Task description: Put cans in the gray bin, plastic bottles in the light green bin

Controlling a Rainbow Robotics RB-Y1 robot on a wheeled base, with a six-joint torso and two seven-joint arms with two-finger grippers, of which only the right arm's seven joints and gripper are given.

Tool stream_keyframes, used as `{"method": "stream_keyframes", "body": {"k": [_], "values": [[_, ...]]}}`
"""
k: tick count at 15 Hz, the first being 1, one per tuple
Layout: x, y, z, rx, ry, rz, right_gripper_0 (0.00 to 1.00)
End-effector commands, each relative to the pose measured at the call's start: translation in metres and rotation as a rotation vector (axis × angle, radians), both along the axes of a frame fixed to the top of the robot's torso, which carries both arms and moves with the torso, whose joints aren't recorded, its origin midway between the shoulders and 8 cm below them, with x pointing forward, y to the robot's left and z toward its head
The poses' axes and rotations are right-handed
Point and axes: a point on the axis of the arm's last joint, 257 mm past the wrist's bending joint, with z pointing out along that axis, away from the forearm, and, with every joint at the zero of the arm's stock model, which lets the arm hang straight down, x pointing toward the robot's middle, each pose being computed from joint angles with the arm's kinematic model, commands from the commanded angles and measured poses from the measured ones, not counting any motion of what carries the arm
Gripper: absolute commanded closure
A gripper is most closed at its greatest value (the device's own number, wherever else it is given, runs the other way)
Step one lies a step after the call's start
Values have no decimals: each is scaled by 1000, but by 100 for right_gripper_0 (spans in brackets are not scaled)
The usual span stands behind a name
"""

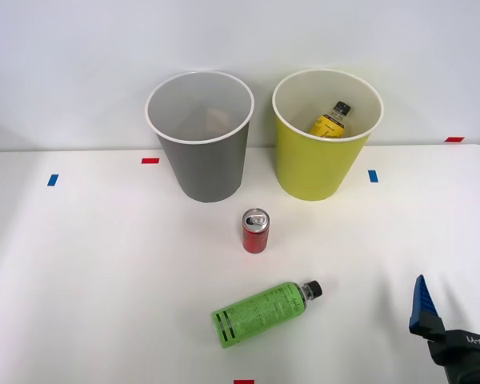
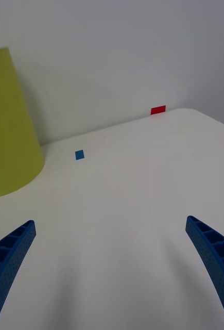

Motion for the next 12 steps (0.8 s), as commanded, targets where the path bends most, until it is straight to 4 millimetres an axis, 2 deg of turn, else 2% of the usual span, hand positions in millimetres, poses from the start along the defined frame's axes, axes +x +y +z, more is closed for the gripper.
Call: {"method": "stream_keyframes", "body": {"k": [1, 5, 9, 12], "values": [[-3, -4, -6, -14, 4, -5, 0], [-3, -6, -4, -11, -5, -28, 0], [-9, 17, 2, -100, -27, 48, 0], [-26, 29, 3, -192, -28, 75, 0]]}}
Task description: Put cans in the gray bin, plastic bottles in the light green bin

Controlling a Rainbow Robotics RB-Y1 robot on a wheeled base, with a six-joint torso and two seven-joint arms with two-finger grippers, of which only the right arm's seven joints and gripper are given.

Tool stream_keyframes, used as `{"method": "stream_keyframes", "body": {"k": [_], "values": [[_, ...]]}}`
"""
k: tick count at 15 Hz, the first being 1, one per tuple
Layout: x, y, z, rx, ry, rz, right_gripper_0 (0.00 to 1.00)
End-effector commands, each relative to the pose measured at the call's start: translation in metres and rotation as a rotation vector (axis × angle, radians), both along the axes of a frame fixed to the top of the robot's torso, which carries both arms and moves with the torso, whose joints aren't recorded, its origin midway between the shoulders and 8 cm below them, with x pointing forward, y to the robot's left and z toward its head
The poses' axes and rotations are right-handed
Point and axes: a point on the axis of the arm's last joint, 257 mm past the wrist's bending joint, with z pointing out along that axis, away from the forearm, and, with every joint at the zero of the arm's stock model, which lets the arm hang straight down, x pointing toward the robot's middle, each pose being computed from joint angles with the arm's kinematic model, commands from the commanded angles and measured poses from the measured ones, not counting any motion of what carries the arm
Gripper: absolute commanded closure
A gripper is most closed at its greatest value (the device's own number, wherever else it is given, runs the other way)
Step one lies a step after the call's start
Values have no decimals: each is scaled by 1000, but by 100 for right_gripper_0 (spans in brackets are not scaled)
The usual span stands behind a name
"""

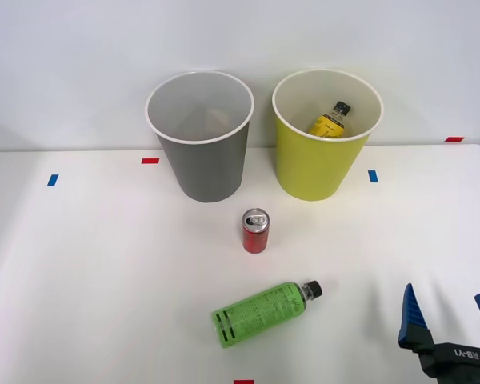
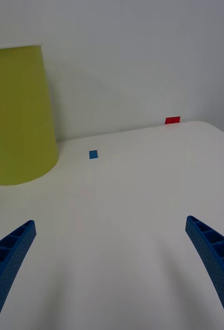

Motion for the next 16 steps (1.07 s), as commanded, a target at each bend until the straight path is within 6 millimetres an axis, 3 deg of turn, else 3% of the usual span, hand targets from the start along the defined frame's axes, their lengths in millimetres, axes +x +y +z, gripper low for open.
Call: {"method": "stream_keyframes", "body": {"k": [1, 7, 12, 16], "values": [[-19, 10, -1, -124, 6, 18, 0], [-37, 32, -13, -191, -63, 56, 0], [-45, 73, -18, -197, -61, 190, 0], [-55, 66, -25, -201, -29, 176, 0]]}}
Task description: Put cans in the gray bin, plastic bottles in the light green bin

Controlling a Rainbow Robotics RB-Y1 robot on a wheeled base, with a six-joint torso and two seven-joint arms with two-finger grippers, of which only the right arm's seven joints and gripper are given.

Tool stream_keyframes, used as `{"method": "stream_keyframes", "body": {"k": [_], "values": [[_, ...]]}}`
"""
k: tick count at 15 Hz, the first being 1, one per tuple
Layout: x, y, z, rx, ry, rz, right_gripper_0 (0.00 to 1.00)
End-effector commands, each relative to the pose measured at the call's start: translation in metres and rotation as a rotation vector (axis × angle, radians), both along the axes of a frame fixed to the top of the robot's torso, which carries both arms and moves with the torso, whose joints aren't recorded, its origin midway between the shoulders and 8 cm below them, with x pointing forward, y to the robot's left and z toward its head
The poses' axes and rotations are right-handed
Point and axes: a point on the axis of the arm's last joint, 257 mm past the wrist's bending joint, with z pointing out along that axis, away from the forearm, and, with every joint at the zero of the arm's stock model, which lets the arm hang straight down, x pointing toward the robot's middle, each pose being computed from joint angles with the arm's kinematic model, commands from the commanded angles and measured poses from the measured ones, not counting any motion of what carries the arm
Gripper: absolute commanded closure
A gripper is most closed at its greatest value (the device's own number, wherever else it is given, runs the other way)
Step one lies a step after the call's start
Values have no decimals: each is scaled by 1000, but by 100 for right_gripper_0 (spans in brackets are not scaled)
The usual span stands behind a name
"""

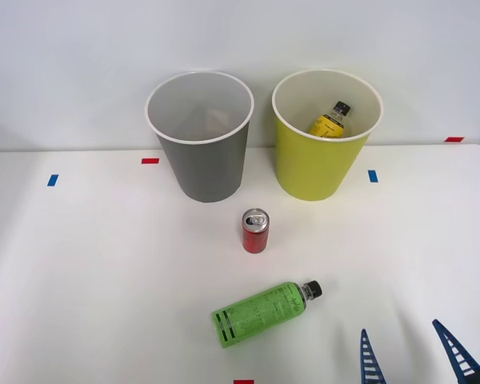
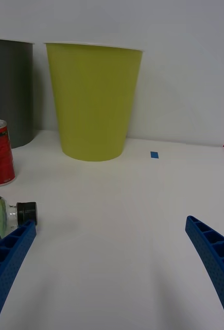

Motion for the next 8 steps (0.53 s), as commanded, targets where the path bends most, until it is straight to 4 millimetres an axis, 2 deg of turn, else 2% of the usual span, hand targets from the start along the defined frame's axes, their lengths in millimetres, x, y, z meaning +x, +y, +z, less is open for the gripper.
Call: {"method": "stream_keyframes", "body": {"k": [1, 8], "values": [[-9, -7, -7, 9, 27, -24, 0], [-14, -11, -10, 15, 39, -45, 0]]}}
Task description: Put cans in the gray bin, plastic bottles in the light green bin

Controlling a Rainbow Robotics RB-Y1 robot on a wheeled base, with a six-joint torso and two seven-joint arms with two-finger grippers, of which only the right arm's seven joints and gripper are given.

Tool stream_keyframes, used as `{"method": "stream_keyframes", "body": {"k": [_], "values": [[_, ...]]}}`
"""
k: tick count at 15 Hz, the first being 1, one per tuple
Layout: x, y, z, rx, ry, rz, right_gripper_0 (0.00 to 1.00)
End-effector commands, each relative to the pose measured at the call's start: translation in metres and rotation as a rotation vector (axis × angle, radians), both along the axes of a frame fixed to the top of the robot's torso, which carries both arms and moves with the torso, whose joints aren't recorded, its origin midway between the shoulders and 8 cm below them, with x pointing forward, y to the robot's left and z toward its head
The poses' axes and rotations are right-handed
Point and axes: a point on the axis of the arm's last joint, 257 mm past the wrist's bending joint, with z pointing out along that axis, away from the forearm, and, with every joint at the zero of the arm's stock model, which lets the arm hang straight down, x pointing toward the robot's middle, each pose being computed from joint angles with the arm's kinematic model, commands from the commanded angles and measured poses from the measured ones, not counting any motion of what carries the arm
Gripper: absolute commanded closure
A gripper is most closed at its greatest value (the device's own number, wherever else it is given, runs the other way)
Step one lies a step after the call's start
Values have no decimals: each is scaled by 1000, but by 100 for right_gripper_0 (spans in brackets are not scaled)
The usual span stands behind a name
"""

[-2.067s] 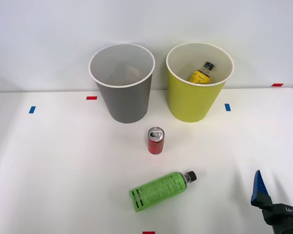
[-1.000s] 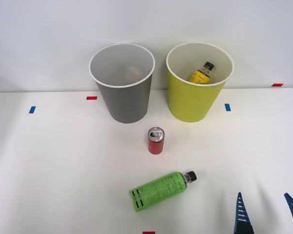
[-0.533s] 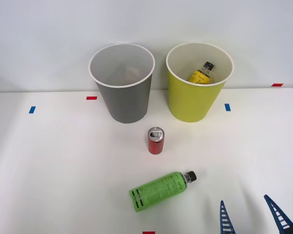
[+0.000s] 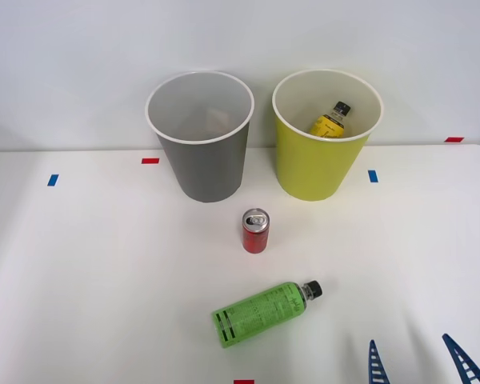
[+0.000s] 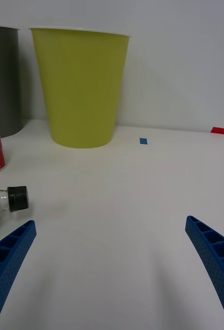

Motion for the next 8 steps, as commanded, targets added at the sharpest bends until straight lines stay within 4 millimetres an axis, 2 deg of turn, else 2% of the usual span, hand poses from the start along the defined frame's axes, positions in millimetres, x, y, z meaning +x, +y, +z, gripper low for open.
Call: {"method": "stream_keyframes", "body": {"k": [1, 8], "values": [[-1, 0, -1, -1, 2, -1, 0], [-1, 0, -1, -1, 2, -1, 0]]}}
